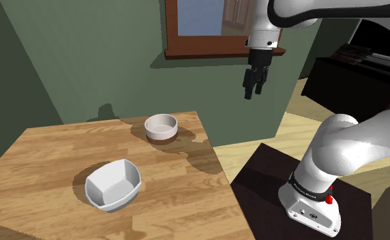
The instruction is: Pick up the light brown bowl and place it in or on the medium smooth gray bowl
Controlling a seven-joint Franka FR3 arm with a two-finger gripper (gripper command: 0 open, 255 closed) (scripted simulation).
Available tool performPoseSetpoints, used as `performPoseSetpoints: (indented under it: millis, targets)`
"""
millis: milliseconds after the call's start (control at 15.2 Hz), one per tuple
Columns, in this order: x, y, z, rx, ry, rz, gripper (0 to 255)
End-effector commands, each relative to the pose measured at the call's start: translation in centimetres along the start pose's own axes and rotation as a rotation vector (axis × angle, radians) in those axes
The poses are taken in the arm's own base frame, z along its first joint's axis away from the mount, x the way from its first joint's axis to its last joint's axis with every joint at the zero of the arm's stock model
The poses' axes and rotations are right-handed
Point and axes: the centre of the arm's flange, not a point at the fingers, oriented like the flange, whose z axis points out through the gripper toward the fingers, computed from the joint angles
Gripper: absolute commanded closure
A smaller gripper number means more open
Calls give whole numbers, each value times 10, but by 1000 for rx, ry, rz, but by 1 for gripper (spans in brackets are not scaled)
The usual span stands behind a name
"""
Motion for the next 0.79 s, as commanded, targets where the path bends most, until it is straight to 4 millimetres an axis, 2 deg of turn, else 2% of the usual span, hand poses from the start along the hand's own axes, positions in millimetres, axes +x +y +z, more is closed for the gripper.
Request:
performPoseSetpoints:
  millis: [0, 726]
  targets:
    - [0, 0, 0, 0, 0, 0, 0]
    - [128, -18, 61, -41, 22, -5, 0]
